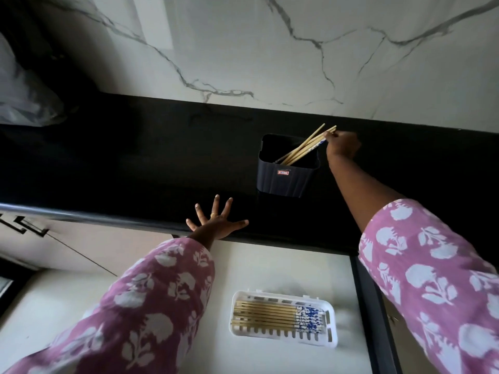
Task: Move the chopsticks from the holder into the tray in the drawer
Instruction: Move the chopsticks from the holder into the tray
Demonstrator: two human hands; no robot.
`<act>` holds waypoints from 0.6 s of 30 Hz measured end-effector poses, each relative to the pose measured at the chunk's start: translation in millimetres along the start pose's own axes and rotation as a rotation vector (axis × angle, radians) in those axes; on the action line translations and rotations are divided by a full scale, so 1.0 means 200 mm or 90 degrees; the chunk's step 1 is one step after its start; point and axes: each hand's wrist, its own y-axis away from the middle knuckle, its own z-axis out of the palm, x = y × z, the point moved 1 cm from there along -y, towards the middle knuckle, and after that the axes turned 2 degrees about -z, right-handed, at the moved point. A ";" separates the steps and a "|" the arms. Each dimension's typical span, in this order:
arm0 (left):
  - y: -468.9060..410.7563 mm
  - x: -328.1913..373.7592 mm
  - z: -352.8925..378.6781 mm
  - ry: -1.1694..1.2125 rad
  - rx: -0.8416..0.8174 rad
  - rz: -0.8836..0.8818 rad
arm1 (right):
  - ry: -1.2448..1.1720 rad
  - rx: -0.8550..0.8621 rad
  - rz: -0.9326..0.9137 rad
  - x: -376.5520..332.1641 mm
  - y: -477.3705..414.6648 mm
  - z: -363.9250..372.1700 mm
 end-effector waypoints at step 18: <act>0.00 0.00 0.01 0.004 0.012 0.005 | -0.220 0.115 0.124 0.02 -0.07 -0.09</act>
